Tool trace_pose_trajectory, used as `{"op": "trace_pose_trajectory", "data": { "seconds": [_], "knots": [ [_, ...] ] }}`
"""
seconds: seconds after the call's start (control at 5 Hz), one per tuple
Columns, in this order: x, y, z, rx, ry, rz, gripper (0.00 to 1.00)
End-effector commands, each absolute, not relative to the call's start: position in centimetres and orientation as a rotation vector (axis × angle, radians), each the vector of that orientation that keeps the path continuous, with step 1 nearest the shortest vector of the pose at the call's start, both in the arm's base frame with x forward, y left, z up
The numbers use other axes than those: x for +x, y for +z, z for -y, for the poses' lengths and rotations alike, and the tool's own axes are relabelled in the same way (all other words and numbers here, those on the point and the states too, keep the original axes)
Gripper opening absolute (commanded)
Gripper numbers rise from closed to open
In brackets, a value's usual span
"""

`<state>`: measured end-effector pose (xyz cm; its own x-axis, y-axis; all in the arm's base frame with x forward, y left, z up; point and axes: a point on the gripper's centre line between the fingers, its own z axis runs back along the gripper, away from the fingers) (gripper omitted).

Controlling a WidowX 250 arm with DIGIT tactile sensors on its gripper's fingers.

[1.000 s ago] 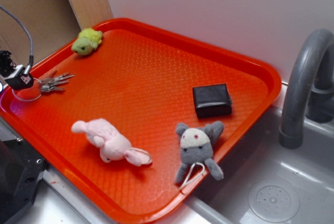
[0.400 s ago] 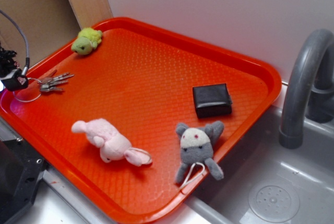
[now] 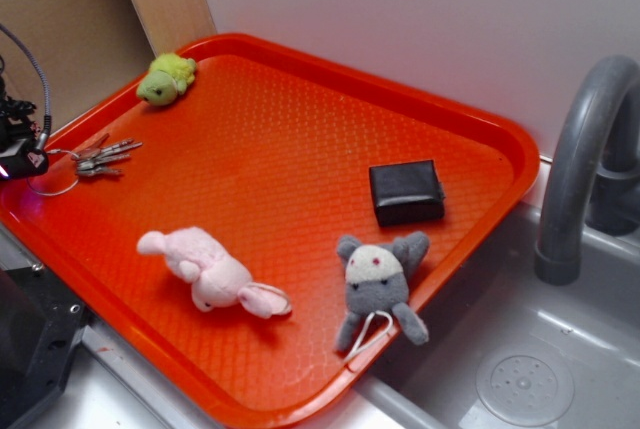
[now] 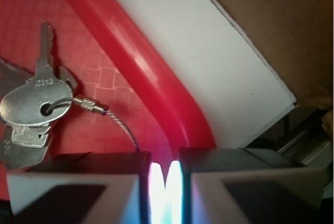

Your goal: Grab the silver keys.

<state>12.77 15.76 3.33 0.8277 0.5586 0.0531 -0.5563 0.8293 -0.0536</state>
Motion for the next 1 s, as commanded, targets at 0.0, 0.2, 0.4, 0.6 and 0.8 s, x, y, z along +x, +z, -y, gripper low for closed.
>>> {"op": "trace_pose_trajectory", "data": {
  "seconds": [0.0, 0.2, 0.4, 0.6, 0.8],
  "knots": [
    [13.4, 3.6, -14.0, -0.027, 0.516, 0.104, 0.0],
    [15.0, 4.0, -13.5, -0.064, 0.469, 0.148, 0.0],
    [16.3, 4.4, -13.2, -0.101, 0.437, 0.18, 0.0],
    [16.6, 4.9, -12.8, -0.124, 0.395, 0.193, 0.0],
    [15.9, 5.6, -13.1, -0.101, 0.35, 0.198, 1.0]
  ]
}}
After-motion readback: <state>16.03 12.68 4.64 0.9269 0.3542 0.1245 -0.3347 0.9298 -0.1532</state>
